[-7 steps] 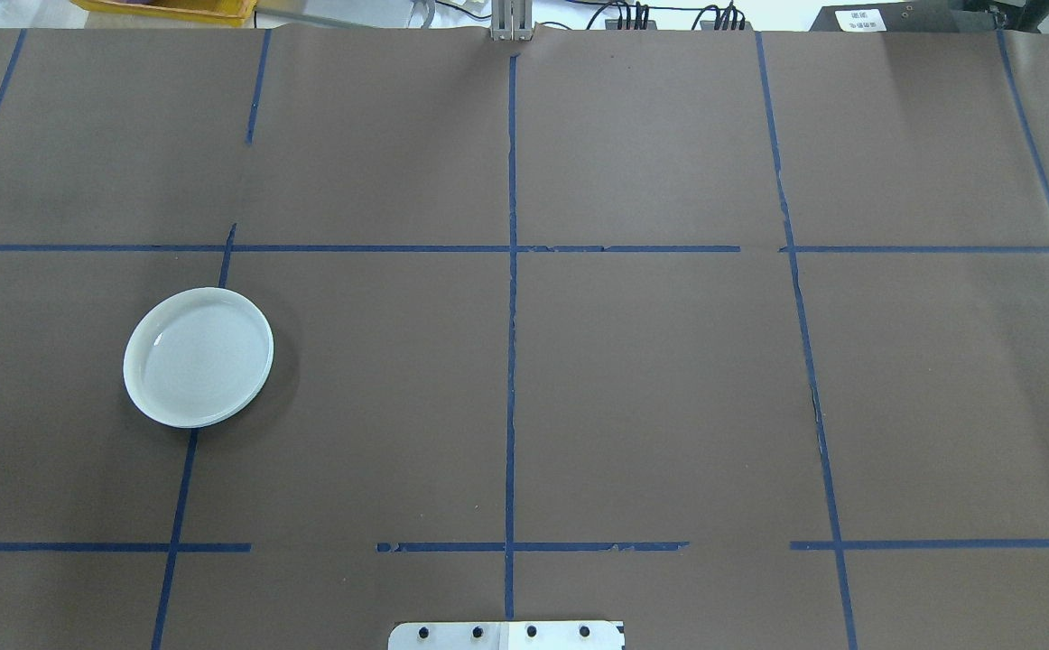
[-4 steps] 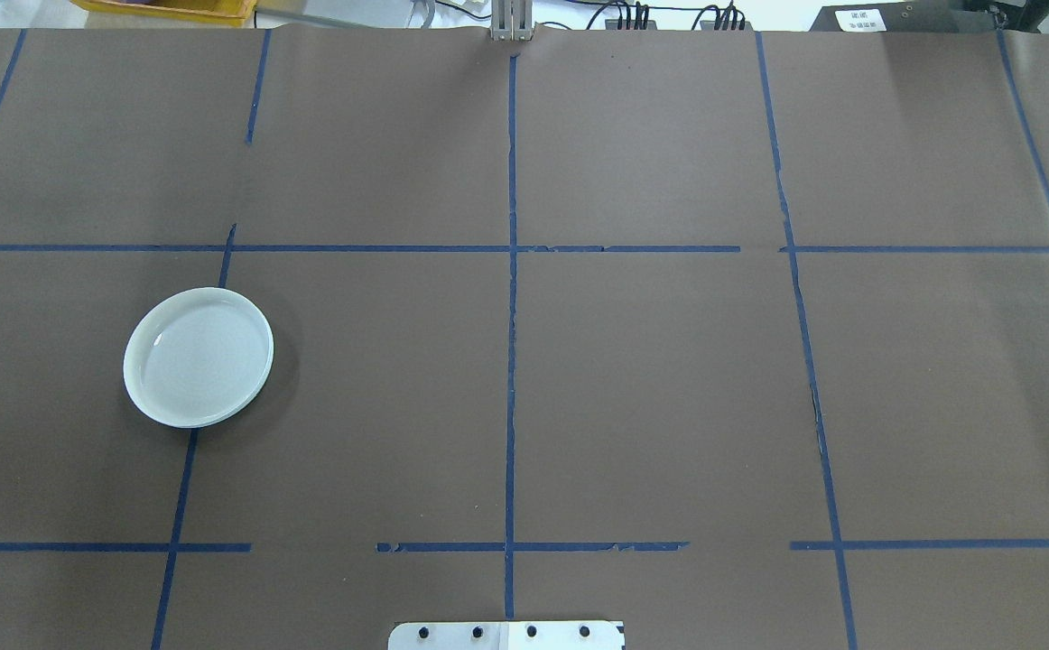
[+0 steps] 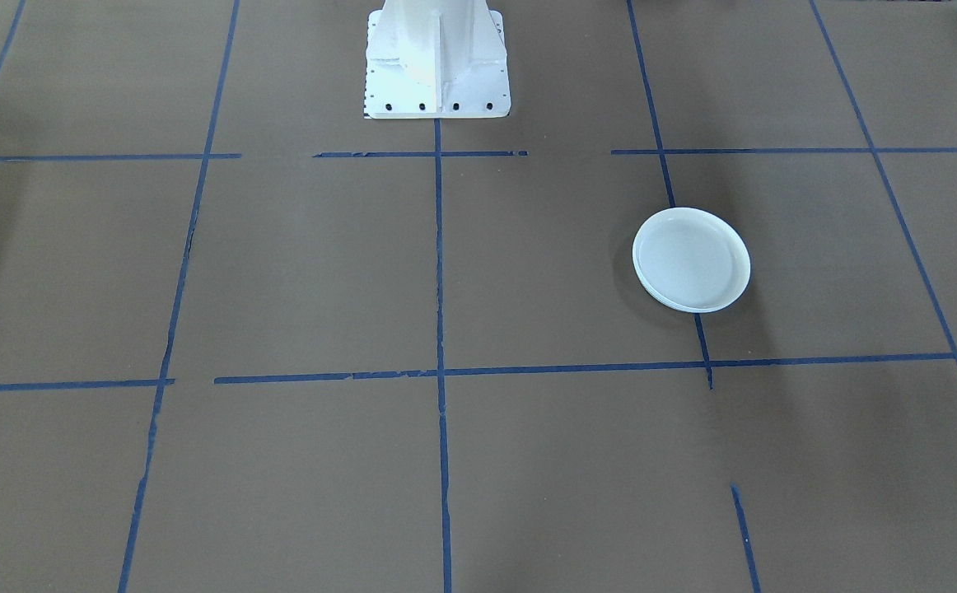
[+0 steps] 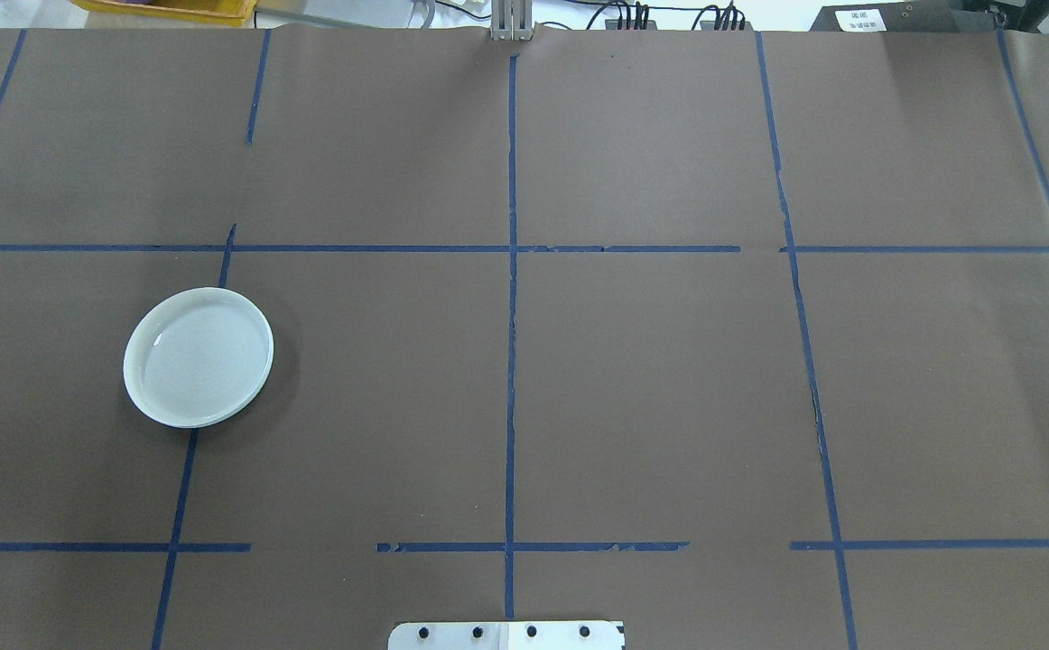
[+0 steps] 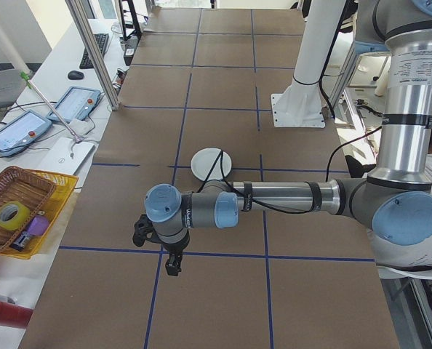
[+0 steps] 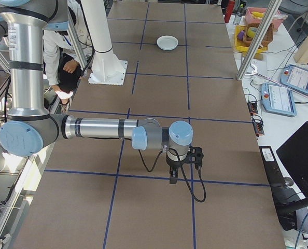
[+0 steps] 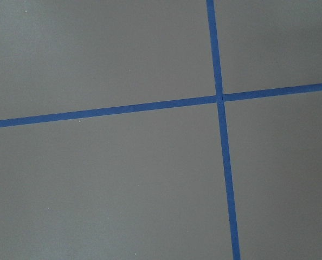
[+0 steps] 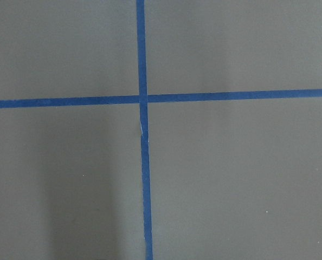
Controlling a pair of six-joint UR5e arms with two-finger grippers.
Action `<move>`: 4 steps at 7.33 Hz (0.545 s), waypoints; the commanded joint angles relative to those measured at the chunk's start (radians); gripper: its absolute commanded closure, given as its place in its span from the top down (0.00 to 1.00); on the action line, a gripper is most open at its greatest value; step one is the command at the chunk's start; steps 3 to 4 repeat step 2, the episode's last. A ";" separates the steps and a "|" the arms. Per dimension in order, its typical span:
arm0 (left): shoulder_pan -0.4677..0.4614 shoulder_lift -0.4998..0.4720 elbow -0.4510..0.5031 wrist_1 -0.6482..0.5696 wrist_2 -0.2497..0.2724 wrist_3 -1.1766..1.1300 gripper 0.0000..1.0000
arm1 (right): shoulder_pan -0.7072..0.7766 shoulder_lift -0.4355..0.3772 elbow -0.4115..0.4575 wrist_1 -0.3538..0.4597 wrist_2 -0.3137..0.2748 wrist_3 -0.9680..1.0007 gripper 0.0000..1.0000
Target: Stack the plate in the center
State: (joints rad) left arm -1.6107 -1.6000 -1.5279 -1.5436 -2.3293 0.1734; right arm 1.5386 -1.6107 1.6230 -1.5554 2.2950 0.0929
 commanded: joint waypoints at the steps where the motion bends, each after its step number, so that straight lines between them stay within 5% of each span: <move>1: 0.000 0.000 0.000 0.000 0.001 0.000 1.00 | 0.000 0.000 0.000 0.002 0.001 0.001 1.00; 4: 0.000 0.000 0.000 0.000 -0.001 0.000 1.00 | 0.000 0.000 0.000 0.000 0.001 0.001 1.00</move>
